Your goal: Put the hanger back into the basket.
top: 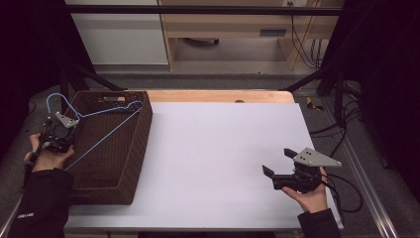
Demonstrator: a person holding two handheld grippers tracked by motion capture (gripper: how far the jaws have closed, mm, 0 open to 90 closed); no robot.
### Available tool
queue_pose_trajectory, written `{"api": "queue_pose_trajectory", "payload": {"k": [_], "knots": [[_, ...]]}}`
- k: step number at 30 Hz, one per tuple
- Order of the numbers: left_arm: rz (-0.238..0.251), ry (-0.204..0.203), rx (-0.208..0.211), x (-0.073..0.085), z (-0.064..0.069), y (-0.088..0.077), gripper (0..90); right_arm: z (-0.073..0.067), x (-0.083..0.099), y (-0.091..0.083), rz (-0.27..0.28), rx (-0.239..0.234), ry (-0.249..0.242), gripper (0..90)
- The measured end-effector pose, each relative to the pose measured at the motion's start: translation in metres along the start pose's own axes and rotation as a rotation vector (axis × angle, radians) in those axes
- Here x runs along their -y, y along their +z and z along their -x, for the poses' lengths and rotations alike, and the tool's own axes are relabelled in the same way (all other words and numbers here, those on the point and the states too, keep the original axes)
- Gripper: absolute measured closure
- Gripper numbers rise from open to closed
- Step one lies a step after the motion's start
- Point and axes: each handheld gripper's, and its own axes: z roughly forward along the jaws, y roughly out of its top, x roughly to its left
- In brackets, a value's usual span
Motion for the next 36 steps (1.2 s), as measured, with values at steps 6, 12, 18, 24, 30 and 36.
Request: {"api": "queue_pose_trajectory", "payload": {"k": [6, 12, 18, 24, 30, 36], "knots": [[-0.055, 0.018, 0.019, 0.002, 0.012, 0.013, 87.2, -0.001, 0.0, 0.001, -0.004, 0.002, 0.0, 8.5], [-0.113, 0.019, 0.071, 0.005, 0.016, 0.023, 86.9, 0.0, 0.0, 0.0, -0.001, 0.004, 0.0, 8.5], [-0.154, 0.013, 0.128, 0.007, 0.017, 0.026, 84.8, 0.0, 0.0, 0.0, -0.001, 0.005, -0.001, 8.4], [-0.056, -0.055, 0.161, 0.005, 0.007, 0.003, 68.5, 0.0, 0.0, -0.001, 0.004, 0.005, 0.006, 8.4], [0.145, -0.151, 0.225, 0.003, 0.003, -0.035, 55.3, 0.0, -0.001, -0.002, 0.012, 0.008, 0.013, 8.3], [0.286, -0.17, 0.299, 0.003, 0.015, -0.062, 44.6, 0.001, -0.001, -0.003, 0.023, 0.006, 0.013, 8.2]]}}
